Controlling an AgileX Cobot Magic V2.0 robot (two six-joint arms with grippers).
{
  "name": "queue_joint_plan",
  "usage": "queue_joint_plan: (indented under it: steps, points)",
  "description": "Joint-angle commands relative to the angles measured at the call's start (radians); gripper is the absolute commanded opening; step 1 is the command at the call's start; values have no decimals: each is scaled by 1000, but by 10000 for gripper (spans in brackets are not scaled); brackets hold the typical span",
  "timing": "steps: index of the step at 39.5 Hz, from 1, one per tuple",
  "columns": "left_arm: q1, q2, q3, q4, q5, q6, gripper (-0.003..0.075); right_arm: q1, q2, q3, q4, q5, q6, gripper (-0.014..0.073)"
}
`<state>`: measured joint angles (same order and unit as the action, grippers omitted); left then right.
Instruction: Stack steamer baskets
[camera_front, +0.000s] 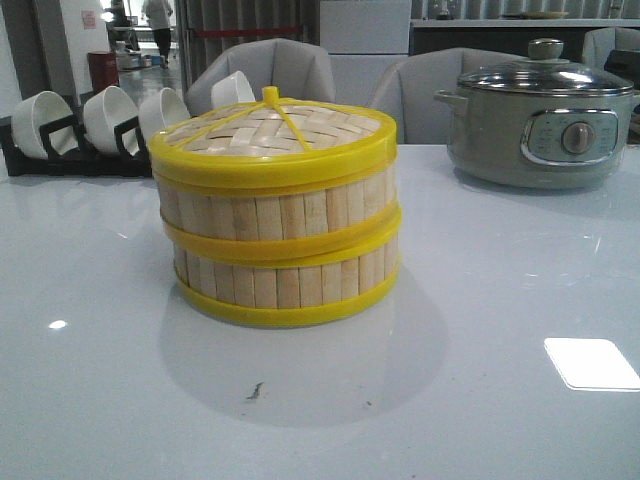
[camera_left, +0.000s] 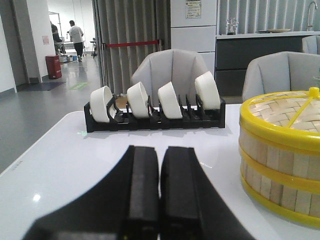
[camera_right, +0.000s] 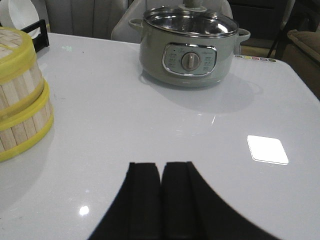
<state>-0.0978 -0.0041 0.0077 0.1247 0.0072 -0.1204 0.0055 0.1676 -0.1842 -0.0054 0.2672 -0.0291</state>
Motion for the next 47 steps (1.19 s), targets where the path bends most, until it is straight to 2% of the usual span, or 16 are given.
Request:
queue_joint_plan:
  steps: [1,11,20,47]
  points:
    - [-1,-15,-1,-2,-81,1,87,-9,-11,15,-11,-118,-6,35]
    - [-1,-15,-1,-2,-81,1,87,-9,-94,204,46,-344,20,35]
    - [-1,-15,-1,-2,-81,1,87,-9,-203,200,54,-284,20,35]
    - [-1,-13,-1,-2,-81,1,87,-41,-199,200,54,-208,20,35]
